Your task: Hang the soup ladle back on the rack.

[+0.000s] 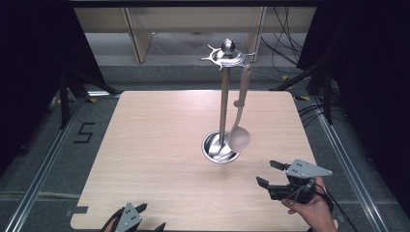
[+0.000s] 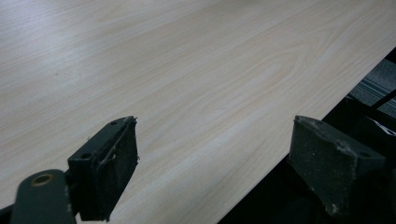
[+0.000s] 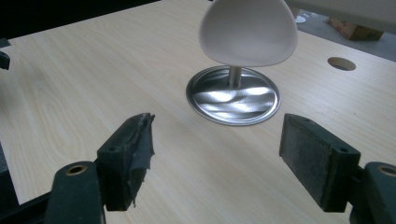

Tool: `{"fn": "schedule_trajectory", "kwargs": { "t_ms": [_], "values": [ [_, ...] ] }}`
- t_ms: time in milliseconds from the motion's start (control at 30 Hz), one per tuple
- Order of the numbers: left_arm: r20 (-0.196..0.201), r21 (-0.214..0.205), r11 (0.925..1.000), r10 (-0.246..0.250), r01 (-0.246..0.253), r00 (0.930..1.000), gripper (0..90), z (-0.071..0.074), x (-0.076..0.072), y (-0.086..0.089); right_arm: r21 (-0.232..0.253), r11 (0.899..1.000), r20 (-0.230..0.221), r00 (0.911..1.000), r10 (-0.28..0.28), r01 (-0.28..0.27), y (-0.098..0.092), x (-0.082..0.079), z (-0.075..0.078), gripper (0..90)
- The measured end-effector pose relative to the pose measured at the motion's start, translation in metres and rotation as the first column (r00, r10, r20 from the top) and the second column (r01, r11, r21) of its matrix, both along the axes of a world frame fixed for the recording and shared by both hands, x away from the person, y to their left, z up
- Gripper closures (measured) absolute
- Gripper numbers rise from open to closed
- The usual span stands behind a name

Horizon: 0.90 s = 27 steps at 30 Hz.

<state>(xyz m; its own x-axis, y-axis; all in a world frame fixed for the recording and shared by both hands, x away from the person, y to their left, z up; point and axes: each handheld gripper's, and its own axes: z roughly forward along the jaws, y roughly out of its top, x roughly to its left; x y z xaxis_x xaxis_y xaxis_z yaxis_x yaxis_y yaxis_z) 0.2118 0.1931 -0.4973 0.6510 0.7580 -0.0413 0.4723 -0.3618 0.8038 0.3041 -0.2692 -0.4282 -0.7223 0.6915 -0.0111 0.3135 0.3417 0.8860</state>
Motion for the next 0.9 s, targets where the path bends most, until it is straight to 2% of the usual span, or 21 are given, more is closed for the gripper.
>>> {"fn": "schedule_trajectory", "kwargs": {
  "t_ms": [133,167,200,333,400,433,467,500,533,567,600,667,700,733,767,833,867,900],
  "values": [
    [-0.001,-0.004,1.0,0.001,-0.001,1.0,15.1,0.0,0.0,-0.001,0.017,1.0,-0.048,0.9988,-0.014,0.015,0.001,-0.004,-0.005,25.6],
    [-0.002,-0.022,0.9997,0.004,-0.004,1.0,15.0,0.0,-0.001,-0.002,0.013,1.0,-0.021,0.9998,-0.003,0.004,0.0,-0.003,-0.007,25.6],
    [0.0,-0.027,0.9996,0.005,-0.005,1.0,15.0,0.0,-0.001,-0.002,0.015,1.0,-0.052,0.9985,-0.015,0.016,0.001,-0.005,-0.008,25.5],
    [0.005,-0.026,0.9996,-0.008,0.008,1.0,15.1,0.0,-0.001,-0.001,0.023,1.0,-0.038,0.9993,-0.01,0.01,0.001,-0.006,-0.014,24.8],
    [0.001,-0.045,0.999,0.003,-0.003,1.0,15.0,-0.001,-0.001,-0.003,0.024,1.0,-0.035,0.9994,-0.004,0.004,0.001,-0.006,-0.016,23.2],
    [0.001,-0.034,0.9994,-0.006,0.006,1.0,15.0,0.0,-0.001,-0.003,0.036,0.999,-0.064,0.998,-0.003,0.006,0.002,-0.009,-0.018,22.0],
    [0.001,-0.034,0.9994,-0.006,0.006,1.0,15.0,0.0,-0.001,-0.003,0.033,0.999,-0.033,0.9994,-0.002,0.003,0.002,-0.009,-0.02,21.5],
    [0.009,-0.032,0.9994,-0.012,0.013,0.9999,15.0,0.0,-0.001,-0.003,0.033,0.999,-0.033,0.9994,-0.002,0.003,0.002,-0.009,-0.02,21.5],
    [0.008,-0.034,0.9993,-0.012,0.012,0.9999,15.0,0.0,-0.001,-0.003,0.035,0.999,-0.063,0.998,-0.009,0.012,0.002,-0.011,-0.02,21.0],
    [0.009,-0.034,0.9993,-0.013,0.013,0.9999,15.0,0.0,-0.001,-0.003,0.04,0.999,-0.034,0.9994,0.012,-0.011,0.0,-0.011,-0.022,20.0],
    [0.009,-0.034,0.9993,-0.013,0.013,0.9999,15.0,0.0,-0.001,-0.003,0.042,0.999,-0.061,0.9981,-0.006,0.008,0.001,-0.014,-0.022,19.9],
    [0.01,-0.034,0.9993,-0.013,0.013,0.9999,15.0,0.0,-0.001,-0.003,0.048,0.999,-0.077,0.997,-0.008,0.012,0.0,-0.016,-0.024,19.2],
    [0.009,-0.036,0.9993,-0.012,0.013,0.9999,15.0,0.0,-0.001,-0.003,0.039,0.999,-0.029,0.9996,-0.003,0.004,-0.002,-0.014,-0.025,19.2],
    [0.009,-0.036,0.9993,-0.012,0.013,0.9999,15.0,0.0,-0.001,-0.003,0.039,0.999,-0.029,0.9996,-0.003,0.004,-0.002,-0.014,-0.025,19.2],
    [0.007,0.004,0.9998,-0.021,0.021,0.9998,15.0,0.001,0.0,-0.001,0.046,0.999,-0.049,0.9988,-0.004,0.006,-0.002,-0.016,-0.026,19.1],
    [-0.002,-0.01,0.9999,-0.009,0.009,1.0,15.0,0.0,-0.001,-0.002,0.048,0.999,-0.069,0.9976,-0.007,0.011,-0.002,-0.02,-0.028,18.5],
    [0.005,-0.034,0.9994,-0.001,0.001,1.0,15.0,0.0,-0.002,-0.003,0.043,0.999,-0.058,0.9983,0.002,0.001,-0.003,-0.019,-0.029,18.2],
    [0.005,-0.034,0.9994,-0.001,0.001,1.0,15.0,0.0,-0.002,-0.003,0.043,0.999,-0.058,0.9983,0.002,0.001,-0.003,-0.019,-0.029,18.2]
  ]
}}
